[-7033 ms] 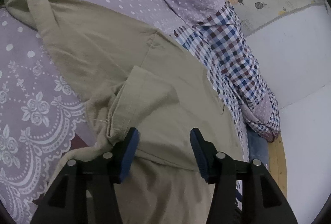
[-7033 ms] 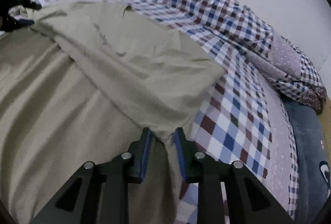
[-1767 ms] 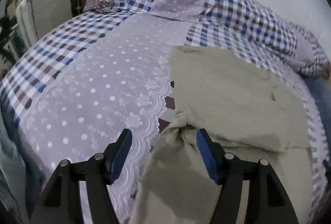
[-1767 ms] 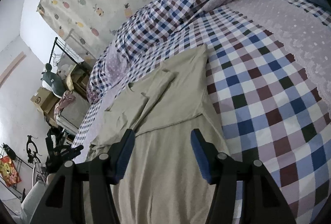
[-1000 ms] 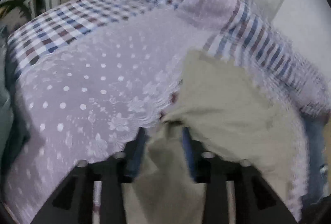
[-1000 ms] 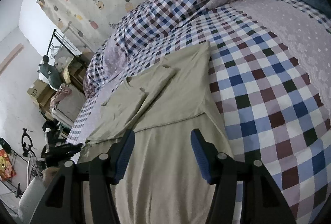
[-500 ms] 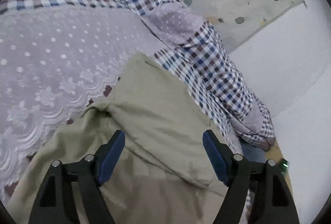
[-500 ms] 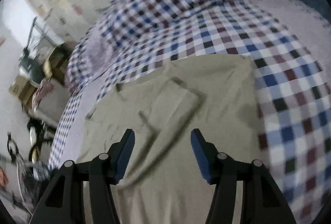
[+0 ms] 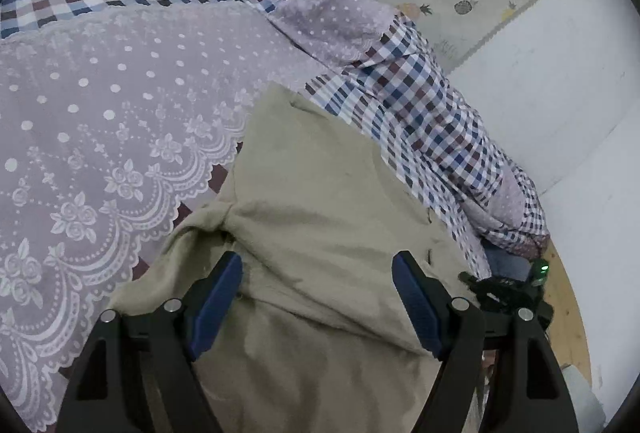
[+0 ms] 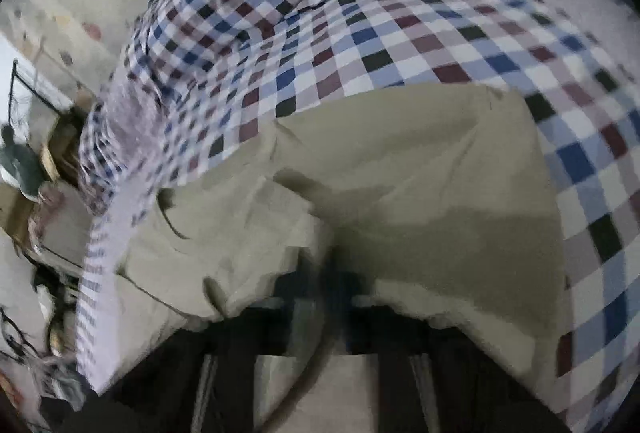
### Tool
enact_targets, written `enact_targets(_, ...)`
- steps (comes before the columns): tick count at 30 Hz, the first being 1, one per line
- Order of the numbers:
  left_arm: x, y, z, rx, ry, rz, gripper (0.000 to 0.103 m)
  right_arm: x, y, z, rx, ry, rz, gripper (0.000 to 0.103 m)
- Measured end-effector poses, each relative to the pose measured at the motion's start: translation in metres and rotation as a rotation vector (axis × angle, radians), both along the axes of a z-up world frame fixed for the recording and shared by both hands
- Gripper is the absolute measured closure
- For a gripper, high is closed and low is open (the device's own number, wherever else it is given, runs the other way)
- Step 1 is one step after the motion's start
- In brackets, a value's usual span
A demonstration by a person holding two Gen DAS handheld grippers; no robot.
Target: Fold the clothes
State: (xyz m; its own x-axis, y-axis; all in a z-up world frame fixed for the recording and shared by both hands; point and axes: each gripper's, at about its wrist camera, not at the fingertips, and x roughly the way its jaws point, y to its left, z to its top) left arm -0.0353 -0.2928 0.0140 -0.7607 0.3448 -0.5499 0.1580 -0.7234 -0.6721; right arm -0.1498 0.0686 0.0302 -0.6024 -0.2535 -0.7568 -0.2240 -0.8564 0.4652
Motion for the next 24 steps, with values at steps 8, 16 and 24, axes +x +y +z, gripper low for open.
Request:
enact_targets(8,0.002,-0.002,-0.001,0.012,0.008,0.000,0.022,0.075,0.020,0.064,0.112,0.102,-0.106,0.101)
enact_targets(16,0.004,-0.004,0.000,0.022,0.008,0.001,0.022,0.148,0.043,0.017,0.120,-0.113,-0.099,0.094)
enact_targets(24,0.000,-0.007,0.003,-0.003,-0.034,-0.008,0.023,0.158,0.045,0.044,0.258,-0.055,-0.068,0.052)
